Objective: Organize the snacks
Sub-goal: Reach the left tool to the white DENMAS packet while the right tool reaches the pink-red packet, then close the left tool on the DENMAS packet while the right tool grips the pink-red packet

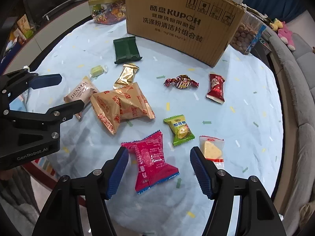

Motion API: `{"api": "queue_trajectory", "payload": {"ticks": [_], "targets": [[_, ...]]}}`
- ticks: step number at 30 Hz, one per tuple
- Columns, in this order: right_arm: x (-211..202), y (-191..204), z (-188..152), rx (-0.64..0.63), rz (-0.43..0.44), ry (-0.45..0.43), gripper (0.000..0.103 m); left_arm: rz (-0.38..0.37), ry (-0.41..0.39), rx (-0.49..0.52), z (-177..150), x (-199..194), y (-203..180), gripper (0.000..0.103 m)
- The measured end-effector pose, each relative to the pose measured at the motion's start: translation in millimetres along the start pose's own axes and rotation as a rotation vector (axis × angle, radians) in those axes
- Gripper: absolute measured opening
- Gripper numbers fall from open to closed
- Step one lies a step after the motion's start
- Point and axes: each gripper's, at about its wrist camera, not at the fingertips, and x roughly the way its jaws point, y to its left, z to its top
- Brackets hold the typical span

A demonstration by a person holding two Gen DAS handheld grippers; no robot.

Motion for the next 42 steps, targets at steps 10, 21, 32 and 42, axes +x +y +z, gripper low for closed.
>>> {"api": "queue_trajectory", "payload": {"ticks": [10,21,32,42], "targets": [[16.0,-1.0,-0.3,0.009,0.010,0.032,0.060,-0.005,0.024,-0.007,-1.0,18.1,1.1,0.054],[31.2,-5.3,-2.1,0.056,0.040,0.109,0.039,-0.012,0.032,-0.026,0.0,26.6,5.3,0.032],[19.3,-7.5,-5.8,0.087,0.073,0.079,0.035,-0.011,-0.005,-0.020,-0.1,10.4,3.0,0.031],[8.9,-5.2,-7.1,0.093,0.076,0.051,0.035,-0.002,-0.002,-0.027,2.0,-0.5,3.9,0.030]]}}
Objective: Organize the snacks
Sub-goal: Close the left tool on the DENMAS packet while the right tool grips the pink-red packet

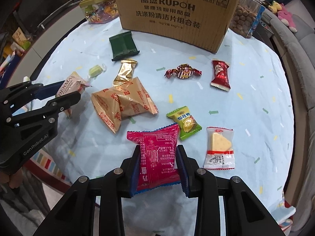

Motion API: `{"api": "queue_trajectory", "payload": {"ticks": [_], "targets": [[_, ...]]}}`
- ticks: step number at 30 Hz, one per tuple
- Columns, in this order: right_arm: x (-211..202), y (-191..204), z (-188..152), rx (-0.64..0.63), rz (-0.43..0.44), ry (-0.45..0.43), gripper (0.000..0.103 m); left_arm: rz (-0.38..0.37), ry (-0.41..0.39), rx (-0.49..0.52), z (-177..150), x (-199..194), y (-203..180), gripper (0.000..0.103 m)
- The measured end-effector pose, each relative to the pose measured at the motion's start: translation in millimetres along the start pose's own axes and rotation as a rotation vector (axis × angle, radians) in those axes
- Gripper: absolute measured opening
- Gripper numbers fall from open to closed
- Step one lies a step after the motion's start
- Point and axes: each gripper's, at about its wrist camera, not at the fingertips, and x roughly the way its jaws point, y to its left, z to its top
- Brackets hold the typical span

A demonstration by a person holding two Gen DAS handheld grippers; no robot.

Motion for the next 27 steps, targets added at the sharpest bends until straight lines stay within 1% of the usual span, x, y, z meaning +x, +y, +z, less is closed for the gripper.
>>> {"api": "queue_trajectory", "payload": {"ticks": [9,21,27], "targets": [[-14.7,-6.1,1.4,0.034,0.000,-0.030,0.035,0.000,-0.004,-0.023,9.0,-15.0,2.9,0.030],[-42.0,-10.7,17.9,0.061,-0.018,-0.093,0.035,0.000,-0.027,-0.058,28.1,-37.8,9.0,0.030],[-57.9,-15.8,31.1,0.079,-0.032,-0.134,0.035,0.003,-0.055,-0.081,43.5,-50.8,14.1,0.030]]}}
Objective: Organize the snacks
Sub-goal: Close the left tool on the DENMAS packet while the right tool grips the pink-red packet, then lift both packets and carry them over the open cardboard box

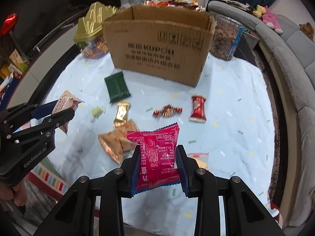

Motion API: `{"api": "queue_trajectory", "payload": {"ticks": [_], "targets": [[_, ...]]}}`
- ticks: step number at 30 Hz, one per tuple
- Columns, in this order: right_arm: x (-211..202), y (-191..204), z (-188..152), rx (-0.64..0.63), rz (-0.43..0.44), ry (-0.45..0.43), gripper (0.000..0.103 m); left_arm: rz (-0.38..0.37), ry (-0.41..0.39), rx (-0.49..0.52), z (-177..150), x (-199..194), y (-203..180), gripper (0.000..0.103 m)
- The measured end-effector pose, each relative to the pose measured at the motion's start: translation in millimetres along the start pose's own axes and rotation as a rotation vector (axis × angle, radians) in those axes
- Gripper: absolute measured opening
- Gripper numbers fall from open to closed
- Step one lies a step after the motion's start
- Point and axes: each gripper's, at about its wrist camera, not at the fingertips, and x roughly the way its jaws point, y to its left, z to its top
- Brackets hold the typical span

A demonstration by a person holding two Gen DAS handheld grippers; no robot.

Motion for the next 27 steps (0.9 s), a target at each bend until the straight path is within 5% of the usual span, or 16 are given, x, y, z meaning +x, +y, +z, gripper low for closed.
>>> {"api": "queue_trajectory", "payload": {"ticks": [27], "targets": [[-32.7,-18.1,76.8,0.074,-0.043,-0.152,0.035,0.018,-0.109,-0.069,87.2,-24.1,10.9,0.030]]}}
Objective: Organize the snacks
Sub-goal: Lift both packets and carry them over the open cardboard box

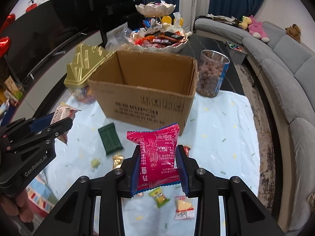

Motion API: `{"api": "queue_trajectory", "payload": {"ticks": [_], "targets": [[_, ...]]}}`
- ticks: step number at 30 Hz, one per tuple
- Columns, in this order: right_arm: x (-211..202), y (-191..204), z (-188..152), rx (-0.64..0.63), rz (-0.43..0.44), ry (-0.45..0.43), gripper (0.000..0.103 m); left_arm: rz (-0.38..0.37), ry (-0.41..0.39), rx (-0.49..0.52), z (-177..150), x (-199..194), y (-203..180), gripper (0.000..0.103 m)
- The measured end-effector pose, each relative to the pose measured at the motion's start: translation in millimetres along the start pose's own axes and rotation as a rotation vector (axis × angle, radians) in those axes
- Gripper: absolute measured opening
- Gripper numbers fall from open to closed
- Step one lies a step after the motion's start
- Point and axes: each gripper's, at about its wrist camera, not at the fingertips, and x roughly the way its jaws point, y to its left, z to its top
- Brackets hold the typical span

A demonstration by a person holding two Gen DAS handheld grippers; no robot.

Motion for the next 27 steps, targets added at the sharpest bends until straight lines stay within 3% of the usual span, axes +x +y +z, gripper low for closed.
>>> {"api": "queue_trajectory", "payload": {"ticks": [27], "targets": [[5.8,-16.6,90.0,0.118,-0.037,-0.112,0.035,0.012,-0.077,0.000,91.3,19.4,0.8,0.030]]}}
